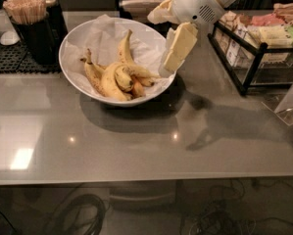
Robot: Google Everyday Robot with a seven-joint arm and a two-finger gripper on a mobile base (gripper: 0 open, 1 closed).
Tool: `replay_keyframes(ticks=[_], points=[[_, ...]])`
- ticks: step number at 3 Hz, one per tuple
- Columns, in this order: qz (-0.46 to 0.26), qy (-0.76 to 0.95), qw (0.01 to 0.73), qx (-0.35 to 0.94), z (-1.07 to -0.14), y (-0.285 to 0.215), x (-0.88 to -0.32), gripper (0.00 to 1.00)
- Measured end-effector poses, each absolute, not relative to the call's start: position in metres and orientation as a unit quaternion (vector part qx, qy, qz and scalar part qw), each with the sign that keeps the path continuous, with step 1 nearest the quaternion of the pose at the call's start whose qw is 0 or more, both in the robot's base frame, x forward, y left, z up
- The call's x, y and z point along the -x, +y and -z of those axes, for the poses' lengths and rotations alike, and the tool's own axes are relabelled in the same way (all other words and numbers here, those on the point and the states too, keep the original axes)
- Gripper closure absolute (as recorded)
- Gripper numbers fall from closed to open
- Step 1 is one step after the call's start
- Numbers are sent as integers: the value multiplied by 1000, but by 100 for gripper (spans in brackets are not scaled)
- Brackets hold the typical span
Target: Pick banana from white bowl
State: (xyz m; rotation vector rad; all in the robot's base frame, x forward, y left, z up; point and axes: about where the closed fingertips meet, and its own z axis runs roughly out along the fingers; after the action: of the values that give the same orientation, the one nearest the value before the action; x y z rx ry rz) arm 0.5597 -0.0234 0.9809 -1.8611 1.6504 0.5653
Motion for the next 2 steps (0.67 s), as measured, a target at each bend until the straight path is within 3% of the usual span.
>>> replay_keyframes(ticks=[1,2], points=[[-213,619,291,697,-979,-23,-562,0],[-213,619,291,697,-979,-23,-562,11]])
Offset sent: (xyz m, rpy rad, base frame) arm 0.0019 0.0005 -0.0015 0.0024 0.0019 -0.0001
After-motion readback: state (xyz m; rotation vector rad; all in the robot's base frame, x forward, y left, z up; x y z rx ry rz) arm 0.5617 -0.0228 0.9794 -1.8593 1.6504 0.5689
